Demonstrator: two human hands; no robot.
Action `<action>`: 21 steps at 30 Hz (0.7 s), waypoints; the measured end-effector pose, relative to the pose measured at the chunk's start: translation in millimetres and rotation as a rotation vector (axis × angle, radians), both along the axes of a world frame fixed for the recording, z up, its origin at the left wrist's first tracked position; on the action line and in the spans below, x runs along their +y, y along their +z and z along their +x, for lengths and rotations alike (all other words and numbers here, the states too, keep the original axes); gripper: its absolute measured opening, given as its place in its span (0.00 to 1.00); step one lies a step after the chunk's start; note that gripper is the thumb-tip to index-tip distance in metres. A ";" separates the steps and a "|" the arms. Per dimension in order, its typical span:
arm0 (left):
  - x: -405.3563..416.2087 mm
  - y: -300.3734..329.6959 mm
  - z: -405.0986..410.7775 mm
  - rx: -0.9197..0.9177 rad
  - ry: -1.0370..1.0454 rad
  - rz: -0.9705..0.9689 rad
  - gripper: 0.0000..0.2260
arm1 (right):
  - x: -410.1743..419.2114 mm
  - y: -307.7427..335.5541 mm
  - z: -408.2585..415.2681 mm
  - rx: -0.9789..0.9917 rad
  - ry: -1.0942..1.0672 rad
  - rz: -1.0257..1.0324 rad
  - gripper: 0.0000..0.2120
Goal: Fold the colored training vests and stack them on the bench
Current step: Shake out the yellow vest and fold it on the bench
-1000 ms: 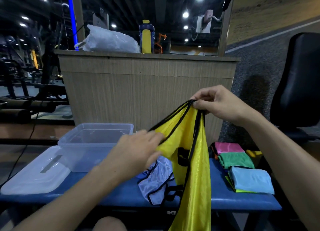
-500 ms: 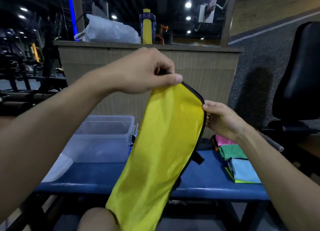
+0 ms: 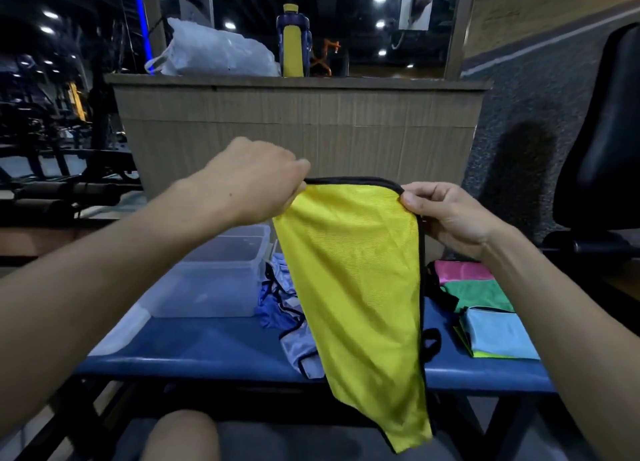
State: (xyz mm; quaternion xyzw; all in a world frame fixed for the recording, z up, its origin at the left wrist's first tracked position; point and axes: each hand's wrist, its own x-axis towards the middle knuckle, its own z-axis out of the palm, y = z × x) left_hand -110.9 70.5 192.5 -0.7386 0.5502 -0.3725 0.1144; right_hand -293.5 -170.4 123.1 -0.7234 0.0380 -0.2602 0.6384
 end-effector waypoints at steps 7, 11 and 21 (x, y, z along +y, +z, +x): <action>-7.3 23.1 -6.7 0.176 -0.203 -0.343 0.16 | -5.6 -1.7 0.7 0.018 -0.037 -0.030 0.08; -28.0 24.3 -33.9 0.626 -0.555 -0.423 0.07 | -11.5 -24.6 -12.6 0.046 -0.016 0.034 0.05; -77.0 -17.1 -68.9 1.541 -0.872 -0.327 0.07 | -58.7 27.1 -81.0 0.133 -0.399 -0.113 0.11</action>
